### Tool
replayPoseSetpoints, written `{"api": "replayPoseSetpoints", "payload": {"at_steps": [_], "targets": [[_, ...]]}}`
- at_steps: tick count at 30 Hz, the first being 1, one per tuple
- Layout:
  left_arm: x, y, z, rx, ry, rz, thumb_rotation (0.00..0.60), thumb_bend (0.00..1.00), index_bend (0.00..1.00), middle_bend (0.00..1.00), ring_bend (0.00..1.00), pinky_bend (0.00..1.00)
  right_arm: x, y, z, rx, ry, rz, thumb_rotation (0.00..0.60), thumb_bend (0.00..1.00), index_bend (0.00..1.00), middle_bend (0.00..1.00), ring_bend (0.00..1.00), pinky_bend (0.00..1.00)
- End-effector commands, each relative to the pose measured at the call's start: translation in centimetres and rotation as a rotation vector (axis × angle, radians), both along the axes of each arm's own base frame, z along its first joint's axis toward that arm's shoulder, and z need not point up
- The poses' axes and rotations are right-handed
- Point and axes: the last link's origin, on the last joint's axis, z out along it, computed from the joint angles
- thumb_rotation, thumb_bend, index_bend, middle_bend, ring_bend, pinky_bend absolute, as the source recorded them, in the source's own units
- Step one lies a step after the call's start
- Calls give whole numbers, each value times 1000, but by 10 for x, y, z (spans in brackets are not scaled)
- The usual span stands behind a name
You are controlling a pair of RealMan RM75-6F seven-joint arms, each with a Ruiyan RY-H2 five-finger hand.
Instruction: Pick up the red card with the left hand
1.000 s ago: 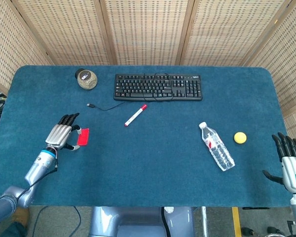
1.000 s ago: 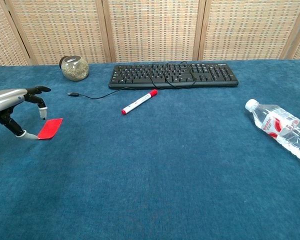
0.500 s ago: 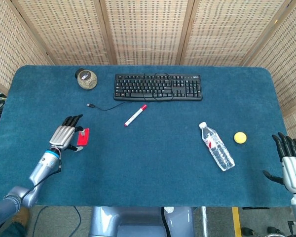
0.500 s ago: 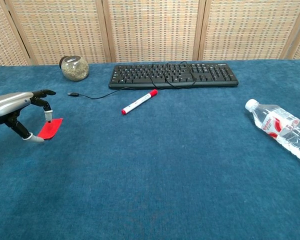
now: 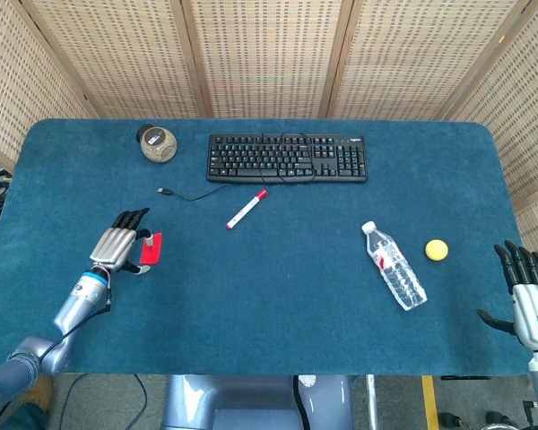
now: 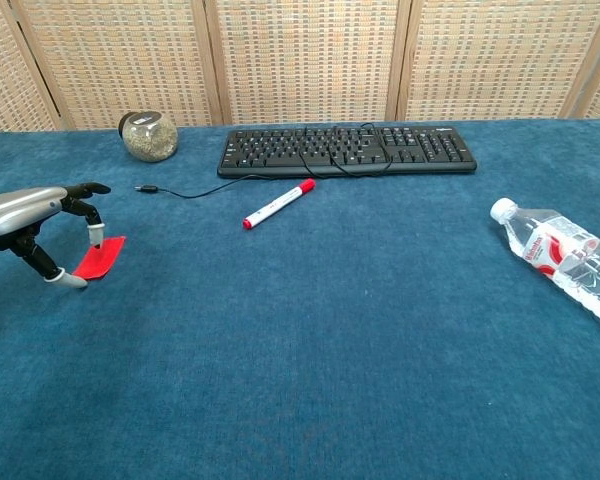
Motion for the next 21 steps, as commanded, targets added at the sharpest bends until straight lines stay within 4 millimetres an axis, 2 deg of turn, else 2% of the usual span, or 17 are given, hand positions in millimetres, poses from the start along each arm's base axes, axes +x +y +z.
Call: {"api": "replayPoseSetpoints", "payload": {"at_steps": [1, 17, 21], "targets": [[0, 1, -1, 1, -1, 4, 600, 118, 487, 0, 0, 0, 0, 0, 0, -1, 0, 1, 600, 0, 0, 0, 0, 0], [3, 8, -3, 10, 8, 8, 600, 172, 495, 0, 0, 0, 0, 0, 0, 1, -3, 1, 600, 0, 0, 0, 0, 0], [2, 7, -5, -1, 16, 13, 600, 243, 497, 0, 0, 0, 0, 0, 1, 1, -6, 0, 600, 0, 0, 0, 0, 0]]}}
